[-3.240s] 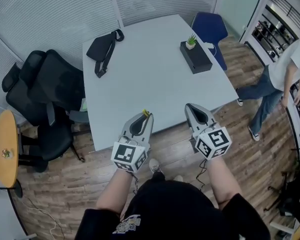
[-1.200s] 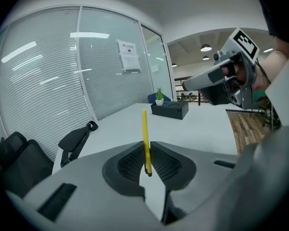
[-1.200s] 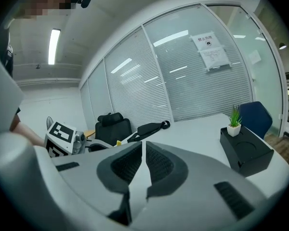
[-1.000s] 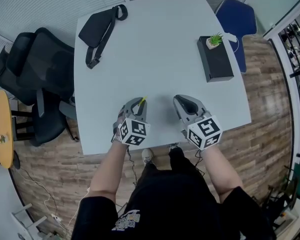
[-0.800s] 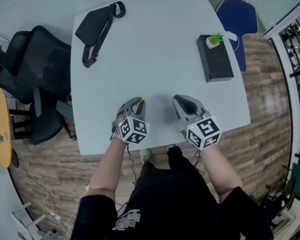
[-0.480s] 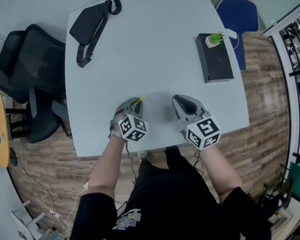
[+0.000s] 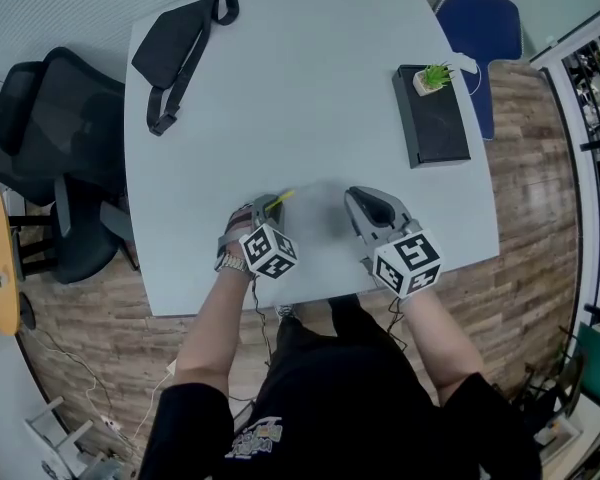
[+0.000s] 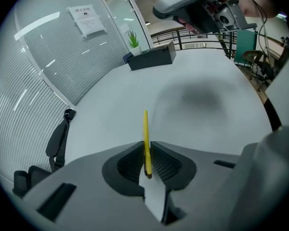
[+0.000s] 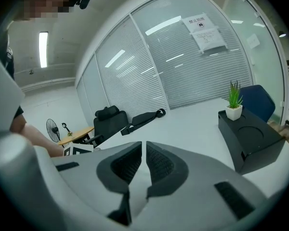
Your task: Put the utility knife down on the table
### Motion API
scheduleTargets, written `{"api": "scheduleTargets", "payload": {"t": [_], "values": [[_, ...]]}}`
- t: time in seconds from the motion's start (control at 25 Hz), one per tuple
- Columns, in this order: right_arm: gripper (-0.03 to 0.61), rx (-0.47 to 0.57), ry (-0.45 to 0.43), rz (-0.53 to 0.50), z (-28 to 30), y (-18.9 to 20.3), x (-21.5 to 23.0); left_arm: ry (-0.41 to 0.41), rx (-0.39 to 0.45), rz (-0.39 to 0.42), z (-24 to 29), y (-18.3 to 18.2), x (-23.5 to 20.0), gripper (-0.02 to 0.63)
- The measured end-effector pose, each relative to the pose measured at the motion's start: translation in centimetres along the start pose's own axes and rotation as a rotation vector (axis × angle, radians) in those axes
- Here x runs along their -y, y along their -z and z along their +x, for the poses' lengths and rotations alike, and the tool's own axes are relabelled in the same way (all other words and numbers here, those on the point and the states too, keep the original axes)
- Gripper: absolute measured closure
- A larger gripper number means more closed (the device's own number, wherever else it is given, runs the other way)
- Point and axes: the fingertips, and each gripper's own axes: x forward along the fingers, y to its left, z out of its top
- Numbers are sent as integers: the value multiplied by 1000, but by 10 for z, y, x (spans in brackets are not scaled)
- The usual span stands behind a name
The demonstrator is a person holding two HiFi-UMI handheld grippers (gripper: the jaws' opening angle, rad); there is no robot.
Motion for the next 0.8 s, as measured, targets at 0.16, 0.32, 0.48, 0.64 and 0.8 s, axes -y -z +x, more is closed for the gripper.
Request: {"api": "scheduleTargets", "payload": {"t": [0.16,0.32,0.48,0.64,0.8], "values": [[545,-1,4,6,0,1,3,12,-13,4,4,1,2,569],[545,-2,10,12,0,1,5,21,-18,2,6,2,2,569],[545,0,15,17,-1,3,5,34,-18,-6,7,5,4,554],[545,1,18,17,-2,2,4,37,-4,-34,5,4,4,540],[544,4,17,16,-2,2,0,27,27,-83,-1,1,-1,540]]}}
